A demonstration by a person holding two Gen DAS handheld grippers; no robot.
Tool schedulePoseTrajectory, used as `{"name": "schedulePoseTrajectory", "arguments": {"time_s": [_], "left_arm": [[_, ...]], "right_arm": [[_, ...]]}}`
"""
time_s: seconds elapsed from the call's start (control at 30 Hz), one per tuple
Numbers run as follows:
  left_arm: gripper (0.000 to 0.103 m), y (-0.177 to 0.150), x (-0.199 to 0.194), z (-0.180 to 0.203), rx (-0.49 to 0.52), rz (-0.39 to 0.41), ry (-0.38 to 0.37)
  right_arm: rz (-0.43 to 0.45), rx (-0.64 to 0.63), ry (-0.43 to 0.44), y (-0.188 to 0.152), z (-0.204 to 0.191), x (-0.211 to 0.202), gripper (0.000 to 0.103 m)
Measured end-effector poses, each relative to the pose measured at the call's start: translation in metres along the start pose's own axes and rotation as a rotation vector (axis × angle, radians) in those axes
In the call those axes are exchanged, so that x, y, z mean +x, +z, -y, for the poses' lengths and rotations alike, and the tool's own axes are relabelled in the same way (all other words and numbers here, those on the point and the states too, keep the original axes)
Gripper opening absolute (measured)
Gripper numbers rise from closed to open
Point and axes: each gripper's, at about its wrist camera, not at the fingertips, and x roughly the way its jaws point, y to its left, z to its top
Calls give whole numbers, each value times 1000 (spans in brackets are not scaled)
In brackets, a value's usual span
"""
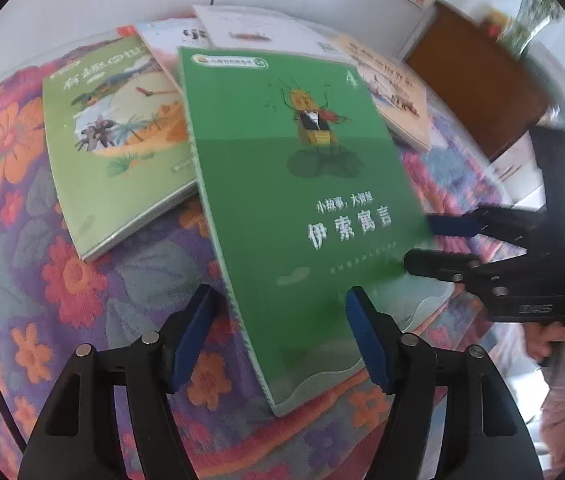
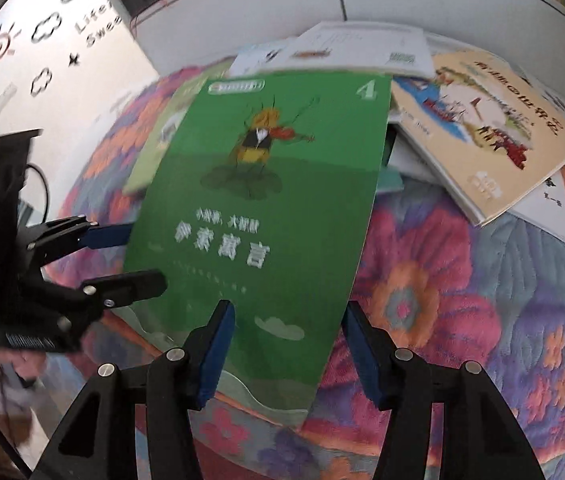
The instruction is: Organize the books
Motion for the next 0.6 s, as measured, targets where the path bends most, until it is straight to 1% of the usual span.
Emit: {"name": "schedulePoseTrajectory", "arguments": {"time_s": [0.1, 0.17, 0.27, 0.37, 0.43, 0.53, 0.6], "left_arm": [[54, 3, -2, -4, -6, 6, 6], [54, 9, 1, -5, -11, 22, -5], [50, 18, 5, -12, -48, 45, -40], [48, 21, 7, -22, -90, 60, -70], [46, 23, 7, -23, -110, 52, -70], [46, 27, 3, -21, -115, 15, -37], [46, 27, 2, -21, -113, 7, -12]], "right_arm": [[37, 17, 37, 7, 10, 5, 55], [46, 42, 60, 14, 16, 8, 56], [67, 51, 76, 20, 20, 12, 56], [74, 45, 64, 20, 16, 12, 55], [67, 78, 63, 20, 16, 11, 54], [45, 118, 59, 24, 17, 10, 48], [41, 123, 64, 26, 17, 7, 38]]}}
